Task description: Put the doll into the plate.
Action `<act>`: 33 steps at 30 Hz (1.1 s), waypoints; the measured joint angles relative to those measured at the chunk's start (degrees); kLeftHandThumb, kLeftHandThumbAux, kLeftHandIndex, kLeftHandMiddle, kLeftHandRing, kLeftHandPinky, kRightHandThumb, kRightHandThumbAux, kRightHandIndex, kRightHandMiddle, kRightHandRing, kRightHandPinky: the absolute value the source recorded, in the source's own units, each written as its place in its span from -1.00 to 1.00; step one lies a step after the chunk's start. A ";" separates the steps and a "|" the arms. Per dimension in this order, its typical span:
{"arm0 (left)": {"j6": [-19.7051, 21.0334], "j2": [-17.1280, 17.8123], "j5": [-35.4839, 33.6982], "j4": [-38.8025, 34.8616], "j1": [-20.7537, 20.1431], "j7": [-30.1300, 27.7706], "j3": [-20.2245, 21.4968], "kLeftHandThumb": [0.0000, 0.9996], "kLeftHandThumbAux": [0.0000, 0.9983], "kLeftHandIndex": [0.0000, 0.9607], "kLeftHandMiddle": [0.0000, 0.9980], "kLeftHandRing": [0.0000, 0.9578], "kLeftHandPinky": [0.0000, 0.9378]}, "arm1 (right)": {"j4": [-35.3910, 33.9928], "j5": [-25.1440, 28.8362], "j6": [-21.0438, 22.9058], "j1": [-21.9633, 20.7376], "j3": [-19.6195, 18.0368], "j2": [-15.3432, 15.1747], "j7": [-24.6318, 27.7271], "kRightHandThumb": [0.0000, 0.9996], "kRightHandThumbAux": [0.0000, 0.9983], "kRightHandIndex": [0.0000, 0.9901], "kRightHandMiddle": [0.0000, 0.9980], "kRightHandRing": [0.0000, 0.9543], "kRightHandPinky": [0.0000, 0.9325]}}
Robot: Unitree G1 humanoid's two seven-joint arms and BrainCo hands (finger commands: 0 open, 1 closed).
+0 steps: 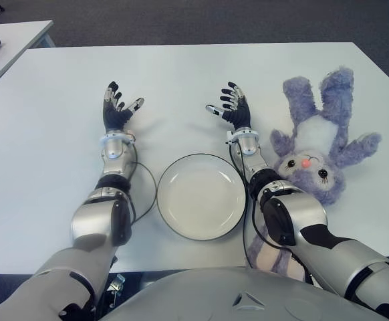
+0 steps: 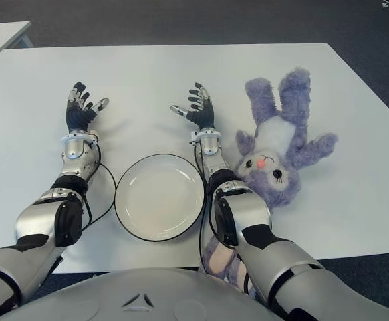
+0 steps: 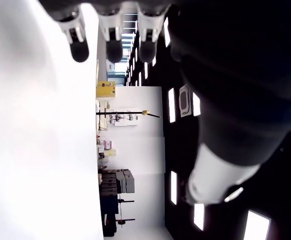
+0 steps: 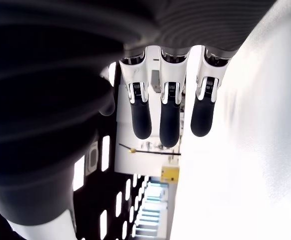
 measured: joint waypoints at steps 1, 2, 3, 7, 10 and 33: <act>0.00 0.00 0.00 0.00 0.00 0.00 0.01 -0.94 0.74 -0.97 -0.97 -0.96 -0.88 | -0.01 0.00 0.04 0.00 0.00 0.00 0.00 -1.00 0.72 -0.80 -0.57 -0.49 -0.40; 0.00 0.00 0.00 0.00 0.00 0.00 0.01 -0.94 0.74 -0.97 -0.97 -0.96 -0.89 | -0.01 0.00 0.04 0.00 0.00 0.00 0.00 -1.00 0.71 -0.80 -0.57 -0.49 -0.41; 0.00 0.00 -0.01 0.00 0.00 0.00 0.02 -0.94 0.75 -0.97 -0.97 -0.96 -0.90 | -0.01 0.00 0.05 0.00 0.00 0.00 0.00 -1.00 0.71 -0.80 -0.57 -0.49 -0.42; 0.00 0.00 -0.05 0.00 0.00 -0.01 0.08 -0.94 0.74 -0.97 -0.98 -0.97 -0.93 | -0.01 0.01 0.06 0.00 -0.03 0.00 0.01 -1.00 0.71 -0.81 -0.58 -0.50 -0.43; 0.00 0.00 -0.06 0.00 0.00 -0.02 0.16 -0.93 0.72 -0.97 -0.99 -0.98 -0.94 | -0.02 0.03 0.06 -0.01 -0.08 0.00 0.01 -1.00 0.67 -0.81 -0.59 -0.51 -0.45; 0.01 0.01 -0.09 0.00 0.00 -0.01 0.17 -0.98 0.70 -0.97 -0.97 -0.97 -0.90 | 0.03 1.53 0.85 -1.04 -1.78 0.00 -0.05 -0.96 0.62 -0.83 -0.60 -0.53 -0.52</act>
